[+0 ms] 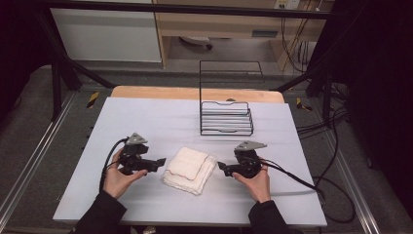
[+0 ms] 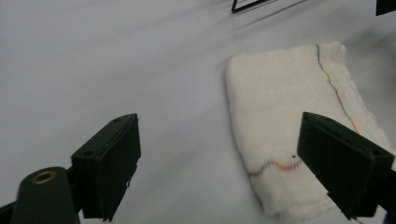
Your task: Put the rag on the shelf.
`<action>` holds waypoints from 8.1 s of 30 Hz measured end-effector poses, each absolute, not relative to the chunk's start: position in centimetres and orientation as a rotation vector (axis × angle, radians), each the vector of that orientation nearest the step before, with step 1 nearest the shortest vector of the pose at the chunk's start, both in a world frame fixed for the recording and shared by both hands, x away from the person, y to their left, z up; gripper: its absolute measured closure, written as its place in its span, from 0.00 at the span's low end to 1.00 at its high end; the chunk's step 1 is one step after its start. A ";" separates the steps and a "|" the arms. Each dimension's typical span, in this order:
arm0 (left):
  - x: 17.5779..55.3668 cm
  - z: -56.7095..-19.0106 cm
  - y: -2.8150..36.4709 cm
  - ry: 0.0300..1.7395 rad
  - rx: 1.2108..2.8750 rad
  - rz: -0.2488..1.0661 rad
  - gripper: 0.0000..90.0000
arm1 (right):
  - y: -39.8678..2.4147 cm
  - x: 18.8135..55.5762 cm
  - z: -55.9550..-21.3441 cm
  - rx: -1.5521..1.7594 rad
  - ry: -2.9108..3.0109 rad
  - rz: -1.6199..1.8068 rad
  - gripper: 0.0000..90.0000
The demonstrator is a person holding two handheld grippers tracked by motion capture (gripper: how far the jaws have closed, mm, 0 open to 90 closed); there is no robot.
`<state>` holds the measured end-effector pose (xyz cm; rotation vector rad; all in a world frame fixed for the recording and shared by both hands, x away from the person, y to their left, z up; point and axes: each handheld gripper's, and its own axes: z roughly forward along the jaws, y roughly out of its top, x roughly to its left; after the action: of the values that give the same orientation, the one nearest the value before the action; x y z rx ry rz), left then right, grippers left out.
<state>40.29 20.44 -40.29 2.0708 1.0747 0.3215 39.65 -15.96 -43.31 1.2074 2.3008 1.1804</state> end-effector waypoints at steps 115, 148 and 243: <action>40.1 -38.0 17.2 0.909 1.930 0.379 0.94 | -10.8 38.7 -39.5 1.161 2.200 1.455 0.92; 37.8 -34.1 16.2 0.843 1.672 0.460 0.94 | -12.6 36.5 -33.5 0.936 2.003 1.540 0.93; 44.6 -19.3 9.0 0.669 1.408 0.614 0.94 | -17.6 40.8 -19.1 0.832 1.545 1.612 0.93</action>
<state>44.57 8.96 -19.33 1.4078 0.6692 0.6137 40.82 -17.63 -19.11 0.8322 1.5452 1.6119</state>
